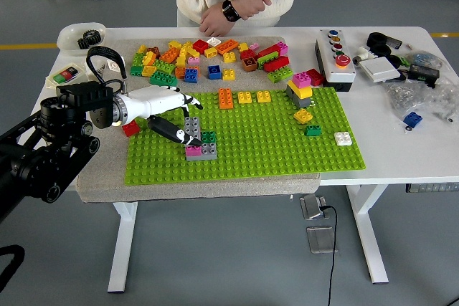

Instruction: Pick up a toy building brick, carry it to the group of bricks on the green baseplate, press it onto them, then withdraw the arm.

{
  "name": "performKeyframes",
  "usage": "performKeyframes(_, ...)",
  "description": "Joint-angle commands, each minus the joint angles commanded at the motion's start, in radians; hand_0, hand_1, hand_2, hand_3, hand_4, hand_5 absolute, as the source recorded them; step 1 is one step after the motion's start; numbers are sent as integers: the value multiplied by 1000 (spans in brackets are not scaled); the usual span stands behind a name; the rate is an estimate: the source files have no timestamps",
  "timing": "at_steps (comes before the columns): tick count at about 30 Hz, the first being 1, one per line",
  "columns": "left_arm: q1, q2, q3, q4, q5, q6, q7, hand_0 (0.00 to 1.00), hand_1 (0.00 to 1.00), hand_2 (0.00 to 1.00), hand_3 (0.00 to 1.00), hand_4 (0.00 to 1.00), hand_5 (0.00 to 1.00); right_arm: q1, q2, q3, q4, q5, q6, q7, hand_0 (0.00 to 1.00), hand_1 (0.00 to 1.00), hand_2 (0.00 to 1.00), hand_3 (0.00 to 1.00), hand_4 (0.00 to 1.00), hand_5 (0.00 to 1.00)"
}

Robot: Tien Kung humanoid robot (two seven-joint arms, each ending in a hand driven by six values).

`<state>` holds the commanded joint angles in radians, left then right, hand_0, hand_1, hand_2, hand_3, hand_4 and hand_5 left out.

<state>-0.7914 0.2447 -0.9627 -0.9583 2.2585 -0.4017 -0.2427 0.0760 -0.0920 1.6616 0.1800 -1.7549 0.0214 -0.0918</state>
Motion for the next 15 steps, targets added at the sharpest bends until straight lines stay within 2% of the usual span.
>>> performKeyframes(15, 0, 3, -3, -12, -1, -11, 3, 998, 867, 686, 876, 998, 831, -1, 0, 1, 0, 0, 0, 0, 747, 639, 682, 641, 853, 570)
